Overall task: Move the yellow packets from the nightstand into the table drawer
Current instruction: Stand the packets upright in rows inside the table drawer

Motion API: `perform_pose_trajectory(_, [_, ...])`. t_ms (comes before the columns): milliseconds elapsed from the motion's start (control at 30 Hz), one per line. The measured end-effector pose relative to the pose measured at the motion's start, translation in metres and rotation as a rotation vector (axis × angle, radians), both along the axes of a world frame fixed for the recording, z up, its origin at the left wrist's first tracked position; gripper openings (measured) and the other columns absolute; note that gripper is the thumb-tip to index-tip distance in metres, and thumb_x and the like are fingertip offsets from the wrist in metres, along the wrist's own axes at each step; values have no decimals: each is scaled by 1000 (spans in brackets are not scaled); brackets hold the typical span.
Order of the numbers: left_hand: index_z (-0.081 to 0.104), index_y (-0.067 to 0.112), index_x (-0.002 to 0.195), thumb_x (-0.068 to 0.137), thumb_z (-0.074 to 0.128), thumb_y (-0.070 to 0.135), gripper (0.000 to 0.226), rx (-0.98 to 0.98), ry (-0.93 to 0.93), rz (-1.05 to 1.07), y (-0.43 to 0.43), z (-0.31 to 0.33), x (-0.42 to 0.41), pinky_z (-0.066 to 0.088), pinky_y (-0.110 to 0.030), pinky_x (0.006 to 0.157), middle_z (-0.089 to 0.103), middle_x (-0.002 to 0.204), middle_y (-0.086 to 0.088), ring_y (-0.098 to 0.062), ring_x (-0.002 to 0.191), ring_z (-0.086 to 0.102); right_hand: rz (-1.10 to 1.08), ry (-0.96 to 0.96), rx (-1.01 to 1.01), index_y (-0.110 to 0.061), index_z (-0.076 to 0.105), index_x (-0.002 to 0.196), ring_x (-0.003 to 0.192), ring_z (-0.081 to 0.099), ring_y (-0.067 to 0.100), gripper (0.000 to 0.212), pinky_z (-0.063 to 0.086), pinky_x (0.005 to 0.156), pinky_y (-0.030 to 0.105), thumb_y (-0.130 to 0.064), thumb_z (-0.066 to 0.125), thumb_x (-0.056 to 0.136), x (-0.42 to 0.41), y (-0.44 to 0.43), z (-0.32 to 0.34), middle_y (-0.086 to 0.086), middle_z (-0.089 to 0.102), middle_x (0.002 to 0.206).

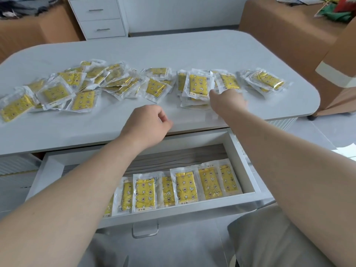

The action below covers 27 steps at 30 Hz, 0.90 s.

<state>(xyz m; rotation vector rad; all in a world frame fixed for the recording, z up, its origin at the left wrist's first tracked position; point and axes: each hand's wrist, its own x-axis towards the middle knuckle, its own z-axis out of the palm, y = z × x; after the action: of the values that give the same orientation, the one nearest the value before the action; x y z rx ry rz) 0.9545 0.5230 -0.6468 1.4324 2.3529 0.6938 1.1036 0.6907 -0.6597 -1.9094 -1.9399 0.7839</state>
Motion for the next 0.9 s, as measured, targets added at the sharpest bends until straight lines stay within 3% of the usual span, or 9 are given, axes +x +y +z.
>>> perform_pose_trajectory(133, [65,21,82,90,66,30,12,35,-54,40,-4,3,-6,61,-42,76,70,74,3,-17,69,71,-18,-39,-3,-14,59,130,137,35,30,67,32,108,42,-67,37,94,-17,-2,-2,11,40,147])
perform_pose_trajectory(333, [64,23,82,90,66,30,11,27,-52,61,-6,1,-15,60,-41,78,70,77,5,-19,74,71,17,-22,23,-18,52,131,134,38,30,60,33,108,42,-59,61,87,-30,-4,-10,9,49,139])
perform_pose_trajectory(400, [64,24,83,89,66,31,10,24,-54,71,-7,1,-18,60,-41,78,70,79,5,-18,76,71,46,32,46,-16,59,115,125,47,31,45,41,100,40,-50,65,86,-34,-5,-12,7,59,123])
perform_pose_trajectory(467, [64,25,85,89,66,31,8,26,-68,82,-6,1,-21,60,-41,78,70,83,5,-18,77,71,94,138,49,-11,63,98,103,60,29,30,50,81,34,-38,66,87,-37,-9,-11,5,65,99])
perform_pose_trajectory(533, [64,25,89,88,67,33,8,23,-80,89,-6,0,-23,59,-37,77,70,87,6,-16,78,70,134,255,14,-4,64,92,80,65,28,21,49,61,28,-25,67,88,-39,-16,-8,4,63,82])
perform_pose_trajectory(600, [64,25,97,89,68,34,13,25,-75,96,-5,-2,-24,56,-31,75,68,92,8,-14,80,67,154,318,-28,-1,66,94,71,63,27,19,45,56,26,-18,67,87,-41,-24,-5,5,61,78])
perform_pose_trajectory(733, [62,22,125,93,64,34,34,-15,28,76,-5,-5,-25,50,-32,90,63,120,5,-18,108,61,201,375,-77,2,68,99,75,62,26,21,44,60,27,-16,67,88,-45,-40,4,12,71,88])
perform_pose_trajectory(900, [39,20,151,98,55,40,59,-65,312,-99,0,-18,-26,36,-44,113,38,157,1,-27,142,34,181,448,-82,-4,66,102,72,54,21,18,41,59,27,-12,64,86,-42,-49,14,15,73,99])
